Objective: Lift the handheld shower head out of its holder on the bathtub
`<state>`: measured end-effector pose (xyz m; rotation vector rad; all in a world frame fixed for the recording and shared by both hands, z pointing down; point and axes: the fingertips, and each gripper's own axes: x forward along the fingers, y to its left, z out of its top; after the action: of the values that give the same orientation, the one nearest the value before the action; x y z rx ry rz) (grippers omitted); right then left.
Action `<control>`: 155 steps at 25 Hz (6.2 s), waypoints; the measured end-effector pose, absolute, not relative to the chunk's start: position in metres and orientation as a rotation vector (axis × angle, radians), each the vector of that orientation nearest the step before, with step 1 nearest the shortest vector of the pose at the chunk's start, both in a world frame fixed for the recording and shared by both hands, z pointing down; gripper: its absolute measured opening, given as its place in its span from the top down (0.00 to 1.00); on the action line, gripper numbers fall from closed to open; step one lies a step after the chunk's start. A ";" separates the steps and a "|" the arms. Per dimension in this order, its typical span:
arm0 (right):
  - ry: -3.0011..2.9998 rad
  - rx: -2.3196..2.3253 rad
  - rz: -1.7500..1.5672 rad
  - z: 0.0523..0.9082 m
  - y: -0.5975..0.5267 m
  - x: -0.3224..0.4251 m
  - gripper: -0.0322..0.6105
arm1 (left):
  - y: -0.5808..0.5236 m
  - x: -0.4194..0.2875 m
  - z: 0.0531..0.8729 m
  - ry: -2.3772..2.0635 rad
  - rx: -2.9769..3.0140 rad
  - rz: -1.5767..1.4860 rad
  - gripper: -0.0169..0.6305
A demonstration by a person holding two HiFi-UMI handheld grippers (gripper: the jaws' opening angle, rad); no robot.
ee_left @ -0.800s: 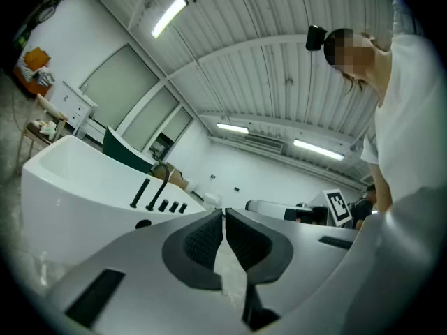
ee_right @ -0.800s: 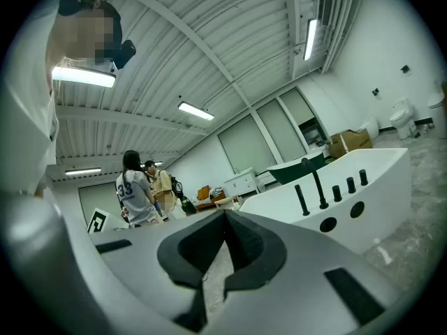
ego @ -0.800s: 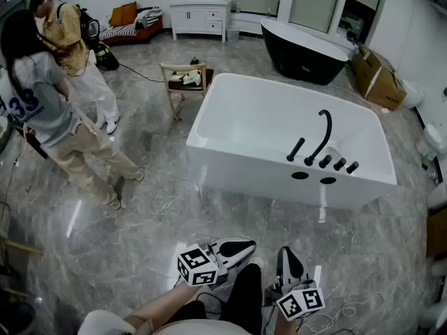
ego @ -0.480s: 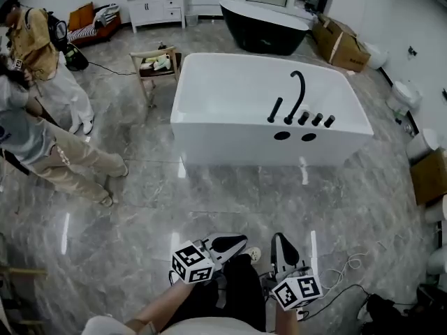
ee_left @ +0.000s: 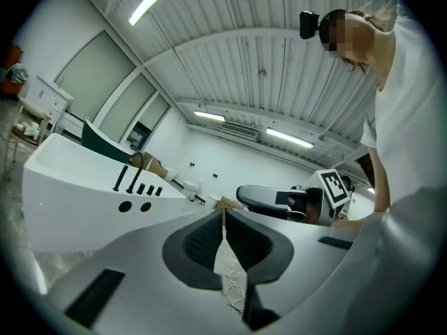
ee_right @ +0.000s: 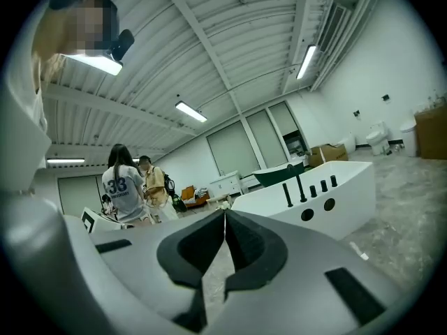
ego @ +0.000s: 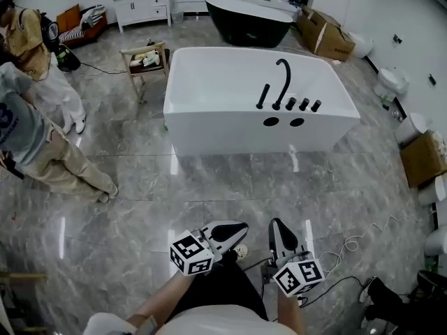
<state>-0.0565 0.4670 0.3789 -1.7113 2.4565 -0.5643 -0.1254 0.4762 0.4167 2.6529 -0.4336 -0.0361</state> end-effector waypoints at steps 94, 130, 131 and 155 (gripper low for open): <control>2.534 -1.586 -0.416 0.370 0.237 0.054 0.92 | 0.257 -0.002 0.410 -0.633 2.647 -0.092 0.94; 2.493 -1.651 -0.460 0.367 -0.007 0.065 0.92 | 0.000 0.003 0.405 -0.579 2.644 -0.100 0.94; 2.490 -1.656 -0.461 0.369 -0.011 0.066 0.92 | -0.004 0.005 0.406 -0.572 2.645 -0.100 0.94; 2.447 -1.660 -0.470 0.371 -0.053 0.073 0.92 | -0.040 0.010 0.411 -0.526 2.651 -0.069 0.94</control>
<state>0.0731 -0.0525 0.3708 -1.6595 2.4467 -0.4698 0.0097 -0.0401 0.4115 2.6508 -0.5256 -0.0690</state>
